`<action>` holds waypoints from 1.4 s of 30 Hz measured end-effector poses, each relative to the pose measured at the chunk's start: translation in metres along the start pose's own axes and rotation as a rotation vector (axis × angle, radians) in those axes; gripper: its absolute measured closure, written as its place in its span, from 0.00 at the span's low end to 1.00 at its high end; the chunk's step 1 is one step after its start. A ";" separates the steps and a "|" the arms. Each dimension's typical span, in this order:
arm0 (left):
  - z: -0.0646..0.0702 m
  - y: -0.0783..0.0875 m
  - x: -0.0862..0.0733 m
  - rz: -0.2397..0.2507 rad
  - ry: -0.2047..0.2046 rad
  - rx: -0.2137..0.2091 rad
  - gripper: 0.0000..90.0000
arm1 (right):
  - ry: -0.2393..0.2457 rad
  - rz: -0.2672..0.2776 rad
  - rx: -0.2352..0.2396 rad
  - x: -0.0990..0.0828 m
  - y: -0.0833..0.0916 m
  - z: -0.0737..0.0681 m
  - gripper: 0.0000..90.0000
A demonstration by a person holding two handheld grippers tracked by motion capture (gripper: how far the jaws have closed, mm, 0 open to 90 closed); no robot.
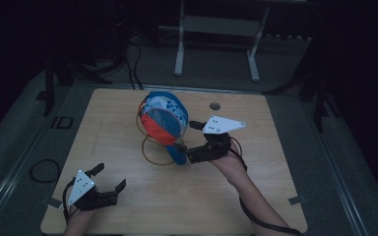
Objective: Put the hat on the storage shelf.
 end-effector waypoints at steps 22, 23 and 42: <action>0.000 -0.002 -0.001 -0.002 0.001 -0.010 0.05 | -0.001 -0.085 0.061 -0.092 0.001 -0.017 0.16; 0.000 -0.002 -0.001 -0.002 0.001 -0.010 0.05 | -0.002 -0.091 0.069 -0.097 0.001 -0.018 0.16; 0.001 -0.003 -0.003 -0.011 0.006 -0.032 0.05 | -0.035 -0.176 0.082 -0.162 0.023 -0.014 0.16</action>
Point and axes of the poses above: each handheld gripper's, and its own axes: y roughly backward along the jaws, x roughly out of its top, z roughly to its right, the point moved 6 cm from there along -y, roughly forward along the jaws, and after that the axes turned 4 degrees about -x, right-handed, at the moved point
